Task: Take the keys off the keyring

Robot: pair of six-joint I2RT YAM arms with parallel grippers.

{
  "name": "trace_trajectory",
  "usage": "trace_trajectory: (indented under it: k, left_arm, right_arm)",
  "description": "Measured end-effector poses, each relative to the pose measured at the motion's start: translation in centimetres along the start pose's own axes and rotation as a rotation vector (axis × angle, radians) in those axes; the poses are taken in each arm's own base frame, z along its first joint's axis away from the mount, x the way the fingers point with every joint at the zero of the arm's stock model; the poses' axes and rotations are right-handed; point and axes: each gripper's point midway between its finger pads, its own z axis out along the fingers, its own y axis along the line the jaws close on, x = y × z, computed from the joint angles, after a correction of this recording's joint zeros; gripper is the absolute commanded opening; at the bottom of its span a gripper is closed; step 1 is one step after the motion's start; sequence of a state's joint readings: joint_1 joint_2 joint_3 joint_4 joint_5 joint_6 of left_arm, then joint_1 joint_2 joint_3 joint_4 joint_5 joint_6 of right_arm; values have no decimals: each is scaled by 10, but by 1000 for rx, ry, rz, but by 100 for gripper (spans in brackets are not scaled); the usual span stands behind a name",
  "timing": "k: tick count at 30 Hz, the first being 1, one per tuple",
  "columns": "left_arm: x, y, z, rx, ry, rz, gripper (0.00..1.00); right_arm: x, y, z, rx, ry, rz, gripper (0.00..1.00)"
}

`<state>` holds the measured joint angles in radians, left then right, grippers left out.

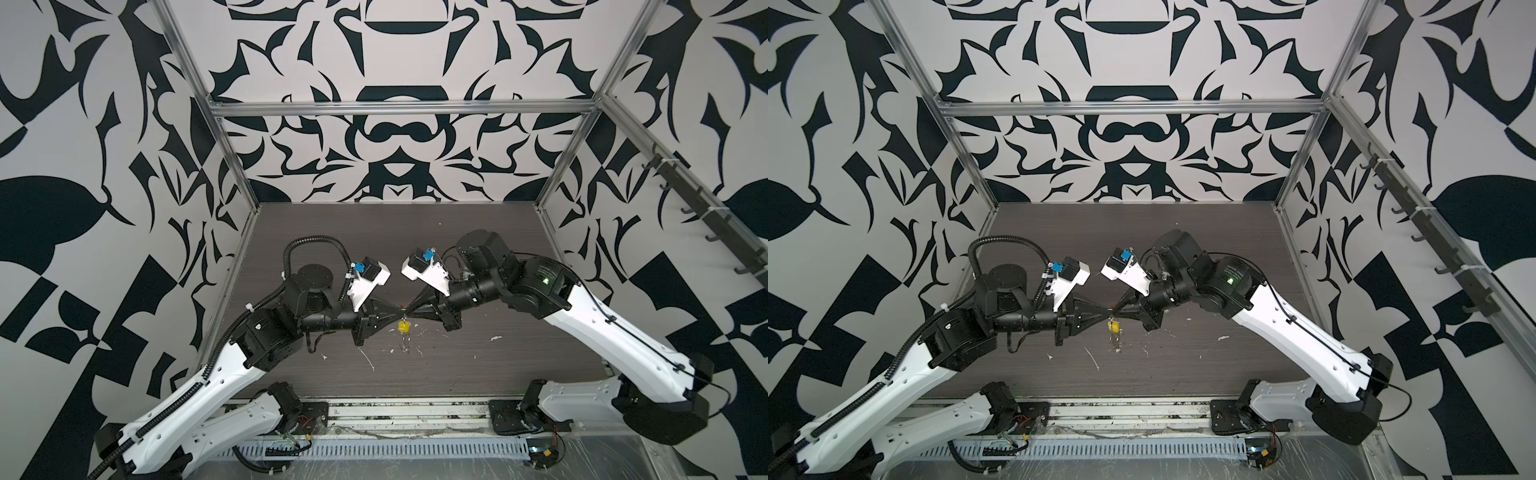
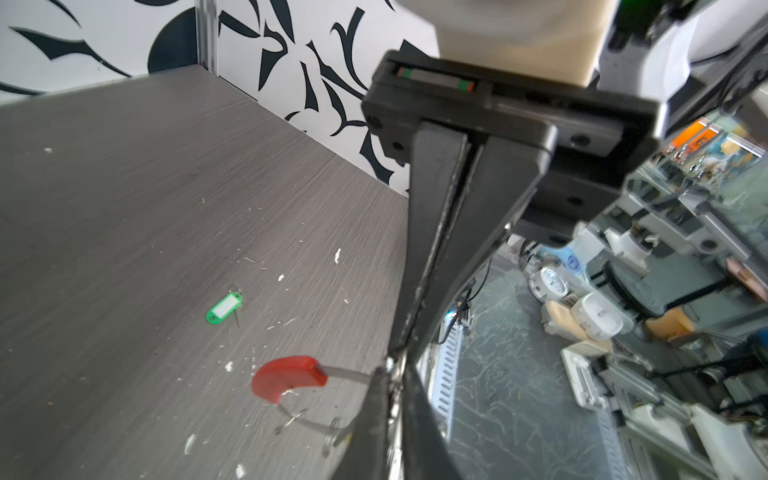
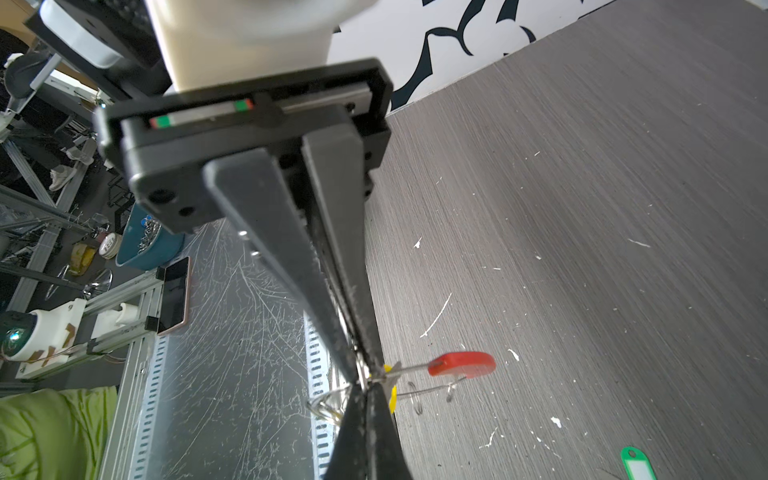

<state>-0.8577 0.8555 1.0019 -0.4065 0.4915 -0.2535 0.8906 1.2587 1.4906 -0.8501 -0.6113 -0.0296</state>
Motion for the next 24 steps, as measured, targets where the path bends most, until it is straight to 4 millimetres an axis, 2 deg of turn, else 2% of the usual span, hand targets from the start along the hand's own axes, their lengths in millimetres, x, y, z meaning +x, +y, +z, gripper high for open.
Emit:
trace_trajectory:
  k: [5, 9, 12, 19, 24]
  left_arm:
    - [-2, -2, 0, 7, -1, -4, 0]
    - [-10, 0, -6, -18, -60, 14, 0]
    - [-13, 3, -14, -52, -140, 40, 0]
    - [-25, 8, -35, -117, -327, 103, 0]
    - [-33, 10, -40, -123, -430, 140, 0]
  right_arm:
    - [-1, 0, -1, 6, -2, -4, 2]
    - [-10, -4, -4, 42, -64, -13, 23]
    - [-12, -9, -14, 103, -168, -37, 31]
    - [-20, -6, -48, 190, -429, -78, 38]
    - [-25, -12, -41, 172, -504, -56, 40]
